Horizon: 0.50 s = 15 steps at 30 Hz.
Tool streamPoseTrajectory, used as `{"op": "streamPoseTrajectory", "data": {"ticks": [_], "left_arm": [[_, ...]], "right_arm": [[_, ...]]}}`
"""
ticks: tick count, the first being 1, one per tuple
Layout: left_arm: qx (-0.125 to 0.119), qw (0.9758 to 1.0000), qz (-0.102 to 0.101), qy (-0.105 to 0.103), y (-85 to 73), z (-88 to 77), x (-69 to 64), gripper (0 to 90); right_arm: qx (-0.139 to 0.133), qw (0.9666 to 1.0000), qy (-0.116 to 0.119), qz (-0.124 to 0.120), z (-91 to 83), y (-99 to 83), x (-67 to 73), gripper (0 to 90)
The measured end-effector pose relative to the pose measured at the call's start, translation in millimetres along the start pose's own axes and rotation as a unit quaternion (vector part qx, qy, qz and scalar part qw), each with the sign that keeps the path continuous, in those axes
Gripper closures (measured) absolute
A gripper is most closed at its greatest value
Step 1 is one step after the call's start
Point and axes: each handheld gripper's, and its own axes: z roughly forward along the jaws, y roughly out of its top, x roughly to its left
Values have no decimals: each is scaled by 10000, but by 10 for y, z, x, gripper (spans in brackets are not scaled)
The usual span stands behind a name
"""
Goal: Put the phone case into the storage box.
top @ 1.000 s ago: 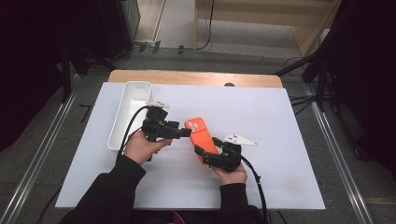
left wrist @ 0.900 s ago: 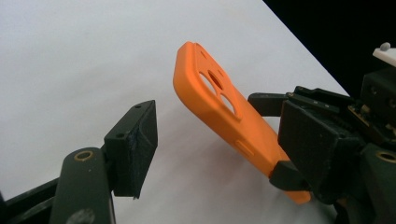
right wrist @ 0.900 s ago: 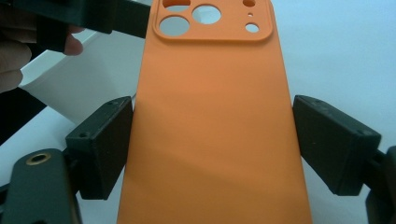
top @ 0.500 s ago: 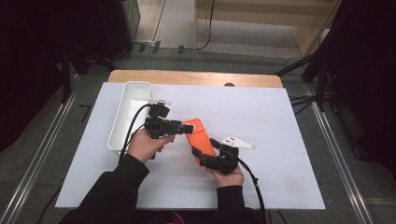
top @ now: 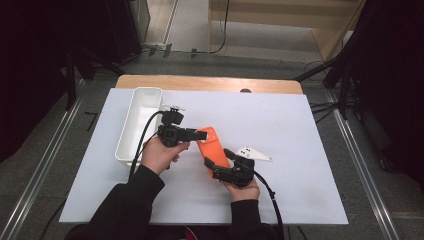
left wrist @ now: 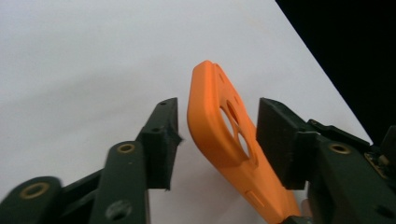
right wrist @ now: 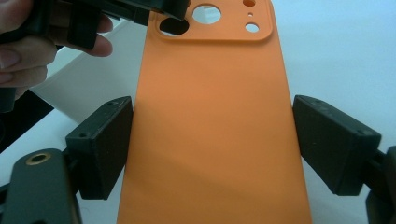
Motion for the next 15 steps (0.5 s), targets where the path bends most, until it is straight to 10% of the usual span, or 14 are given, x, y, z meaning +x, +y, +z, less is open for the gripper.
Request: {"op": "streamPoseTrajectory", "data": {"ticks": [15], "left_arm": [[0,9992,-311,-252,2,20,66,650]], "right_arm": [[-49,10000,10,-56,13,-4,12,145]]}}
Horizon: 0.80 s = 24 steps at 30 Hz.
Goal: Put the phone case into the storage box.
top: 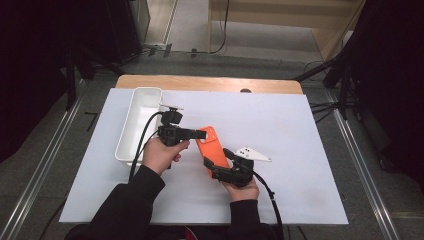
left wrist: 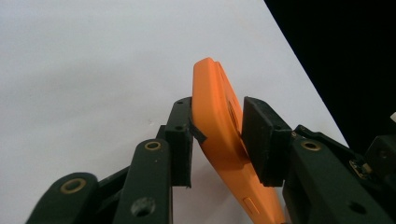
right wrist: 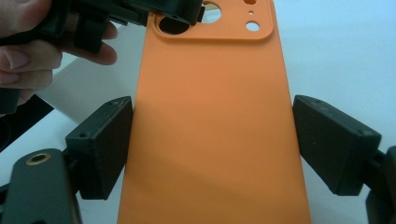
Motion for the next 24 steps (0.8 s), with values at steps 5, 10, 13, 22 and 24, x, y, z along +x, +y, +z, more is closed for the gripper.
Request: {"op": "streamPoseTrajectory", "data": {"ticks": [5,10,13,22,24], "left_arm": [[27,10000,-34,-32,2,-8,1,678],[-17,10000,-1,-85,1,-19,-11,707],[-7,9999,6,-152,3,-26,-7,720],[11,9997,4,-251,22,-45,-28,751],[16,9996,-14,-264,33,-44,-44,753]], "right_arm": [[36,10000,0,-58,22,-14,-3,145],[38,9997,-81,-232,43,-30,5,144],[61,9996,-84,-281,51,-32,5,143],[70,9988,-155,-462,68,-29,22,141],[90,9987,-156,-471,74,-24,20,141]]}}
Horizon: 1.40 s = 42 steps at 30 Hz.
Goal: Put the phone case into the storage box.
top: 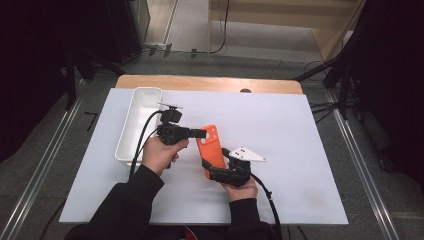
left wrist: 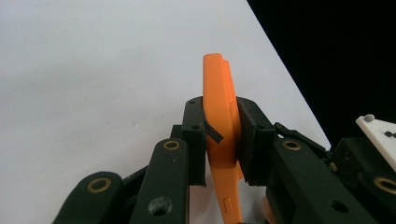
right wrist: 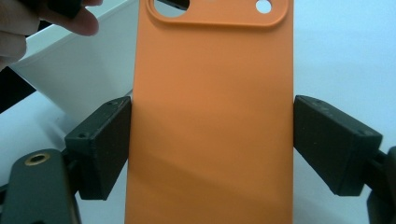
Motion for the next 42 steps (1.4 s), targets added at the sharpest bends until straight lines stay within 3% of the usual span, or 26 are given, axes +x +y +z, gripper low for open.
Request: {"op": "streamPoseTrajectory", "data": {"ticks": [11,14,19,27,29,34,35,36,40,42], "left_arm": [[-42,9999,42,-126,43,-38,-87,763],[-45,9999,57,-134,46,-38,-97,765],[-56,9998,187,-76,65,-56,-124,765],[-164,9982,561,93,101,-93,-180,764],[-248,9959,853,193,112,-116,-215,764],[-253,9926,1131,354,117,-126,-247,764],[-276,9908,1257,415,112,-125,-259,764],[-276,9908,1257,415,112,-125,-259,763],[-240,9871,1489,531,99,-128,-272,763],[-277,9844,1639,583,84,-144,-274,763]], "right_arm": [[23,9998,-101,-170,2,65,25,132],[69,9998,-27,-157,-1,77,28,116],[101,9998,186,-42,-24,121,17,100],[391,9988,285,-89,-20,194,27,101],[588,9974,372,-208,-12,236,39,101],[710,9962,443,-244,-13,298,42,113],[750,9955,544,-216,-10,339,42,116],[791,9949,565,-267,-10,351,42,118],[946,9927,656,-368,-8,398,38,122],[988,9919,701,-377,-20,416,10,123]]}}
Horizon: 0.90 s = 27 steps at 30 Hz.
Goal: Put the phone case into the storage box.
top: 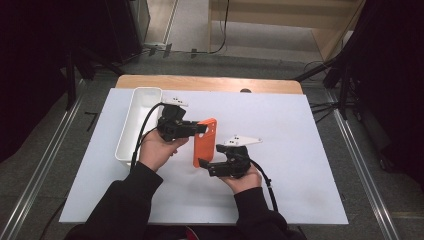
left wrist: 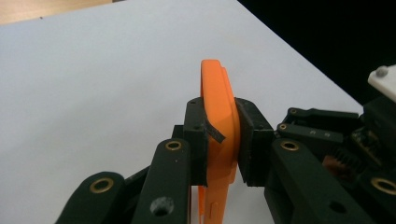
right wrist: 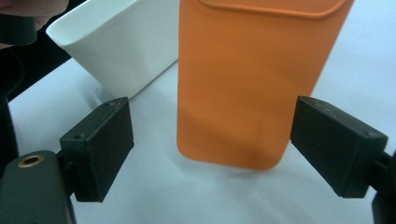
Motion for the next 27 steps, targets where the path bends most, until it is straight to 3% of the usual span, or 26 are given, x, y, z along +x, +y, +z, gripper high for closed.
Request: {"op": "streamPoseTrajectory", "data": {"ticks": [2,5,8,14,27], "left_arm": [[-11,10000,82,0,-4,-13,0,763],[-56,9997,250,-32,-12,-42,2,763],[-109,9994,322,-109,-12,-63,7,763],[-87,9984,509,-239,-16,-86,2,763],[-41,9943,878,-606,-41,-153,-32,762]], "right_arm": [[13,10000,36,1,-14,5,-15,133],[69,10000,59,-32,-70,28,-86,220],[70,10000,33,-23,-89,31,-112,220],[228,9994,224,-136,-147,48,-189,220],[603,9947,570,-599,-269,142,-229,224]]}}
